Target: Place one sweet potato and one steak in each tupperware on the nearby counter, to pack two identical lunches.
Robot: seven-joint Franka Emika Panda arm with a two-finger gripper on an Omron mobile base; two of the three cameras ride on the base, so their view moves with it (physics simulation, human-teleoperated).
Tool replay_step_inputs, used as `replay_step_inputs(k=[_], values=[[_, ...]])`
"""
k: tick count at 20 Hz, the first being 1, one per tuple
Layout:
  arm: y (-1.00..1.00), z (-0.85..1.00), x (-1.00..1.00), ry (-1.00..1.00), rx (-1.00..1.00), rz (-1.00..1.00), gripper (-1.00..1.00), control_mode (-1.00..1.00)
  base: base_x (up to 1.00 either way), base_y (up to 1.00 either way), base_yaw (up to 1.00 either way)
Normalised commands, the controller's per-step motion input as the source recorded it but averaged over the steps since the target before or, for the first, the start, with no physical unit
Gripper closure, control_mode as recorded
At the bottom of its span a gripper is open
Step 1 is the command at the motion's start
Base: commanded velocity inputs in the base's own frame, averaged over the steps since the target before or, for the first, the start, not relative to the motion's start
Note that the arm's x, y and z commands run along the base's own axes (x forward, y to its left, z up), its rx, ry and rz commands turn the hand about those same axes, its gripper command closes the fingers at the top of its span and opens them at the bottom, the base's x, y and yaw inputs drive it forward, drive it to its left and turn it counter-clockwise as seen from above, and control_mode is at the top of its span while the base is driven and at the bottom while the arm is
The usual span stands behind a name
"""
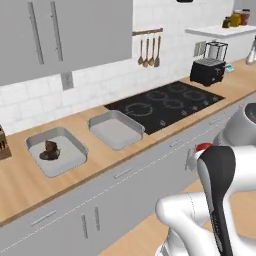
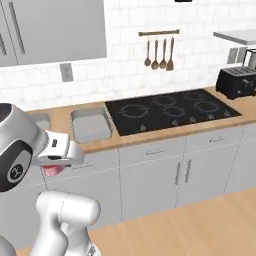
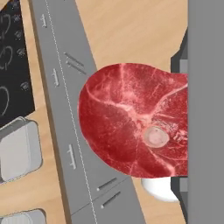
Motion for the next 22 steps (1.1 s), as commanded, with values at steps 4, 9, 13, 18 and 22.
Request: replay_step_inputs(k=[4, 9, 13, 18, 22], values=[[0.00, 0.00, 0.00, 0.00, 0.00, 0.00, 1.00, 1.00, 1.00, -0.03, 0.52], [0.00, 0.00, 0.00, 0.00, 0.00, 0.00, 1.00, 1.00, 1.00, -0.08, 0.56], [0.00, 0.00, 0.00, 0.00, 0.00, 0.00, 1.00, 1.00, 1.00, -0.45, 0.43], [0.00, 0.00, 0.00, 0.00, 0.00, 0.00, 1.00, 1.00, 0.90, -0.56, 0.40], [-0.53, -0.42, 0.63, 0.00, 0.06, 0.11, 1.00, -1.00, 0.00, 0.00, 0.00]])
